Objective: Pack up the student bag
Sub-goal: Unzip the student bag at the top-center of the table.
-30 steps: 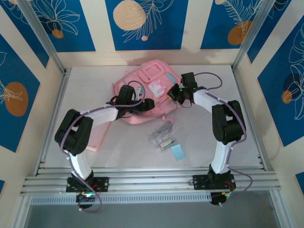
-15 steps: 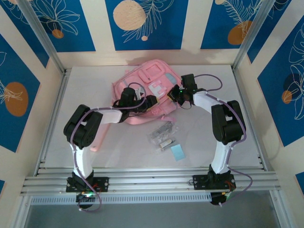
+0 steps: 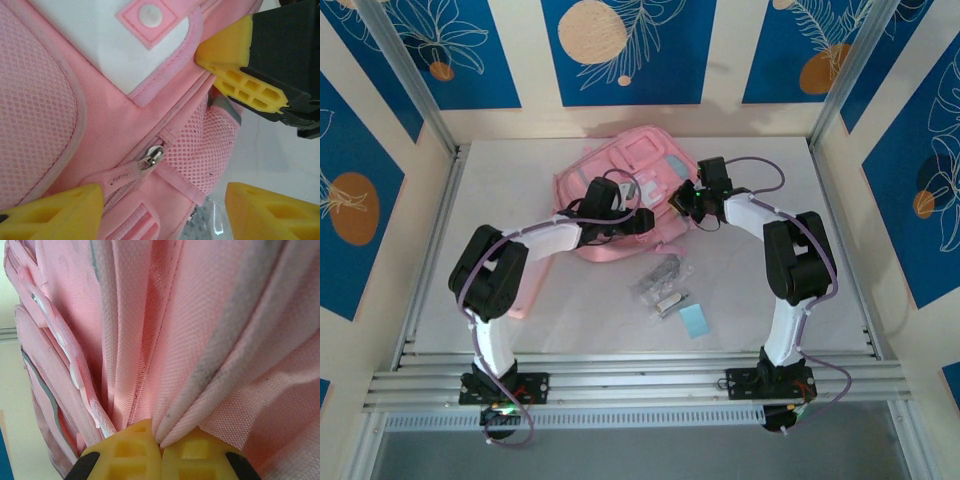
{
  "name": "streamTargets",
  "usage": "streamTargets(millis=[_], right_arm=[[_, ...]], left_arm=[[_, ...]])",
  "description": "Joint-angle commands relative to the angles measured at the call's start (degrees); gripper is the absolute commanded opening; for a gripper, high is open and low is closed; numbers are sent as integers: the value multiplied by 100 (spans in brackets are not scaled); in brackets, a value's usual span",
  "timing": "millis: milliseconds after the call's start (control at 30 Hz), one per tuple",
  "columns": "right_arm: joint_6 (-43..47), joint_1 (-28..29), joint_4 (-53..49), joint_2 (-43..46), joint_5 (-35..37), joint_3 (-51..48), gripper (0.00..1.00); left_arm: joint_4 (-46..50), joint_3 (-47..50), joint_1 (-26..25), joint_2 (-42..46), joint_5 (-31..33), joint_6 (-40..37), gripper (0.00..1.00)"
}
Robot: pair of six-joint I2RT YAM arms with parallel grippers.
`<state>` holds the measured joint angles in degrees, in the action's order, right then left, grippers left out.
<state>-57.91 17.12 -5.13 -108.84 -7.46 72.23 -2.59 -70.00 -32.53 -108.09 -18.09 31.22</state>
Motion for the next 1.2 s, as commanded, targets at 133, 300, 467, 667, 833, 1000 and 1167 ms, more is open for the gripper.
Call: streamTargets(millis=[133, 300, 467, 667, 833, 1000, 1167], right_arm=[[232, 133, 169, 293, -437, 28, 0], [255, 133, 166, 275, -440, 62, 0], [270, 133, 144, 231, -458, 94, 0], [324, 122, 86, 249, -443, 98, 0], [338, 116, 56, 214, -460, 145, 0], [313, 99, 33, 184, -476, 157, 0], [290, 98, 38, 130, -521, 186, 0]], left_arm=[[851, -605, -14, -330, 436, -959, 67], [942, -703, 10, -434, 534, -1151, 68], [1128, -823, 10, -558, 481, -1138, 69], [1448, -833, 19, -74, 834, -1309, 74], [1628, -1077, 20, 19, 675, -1717, 75], [1965, -1486, 20, -190, 273, -2117, 75], [2083, -1749, 24, -555, -177, -2333, 73]])
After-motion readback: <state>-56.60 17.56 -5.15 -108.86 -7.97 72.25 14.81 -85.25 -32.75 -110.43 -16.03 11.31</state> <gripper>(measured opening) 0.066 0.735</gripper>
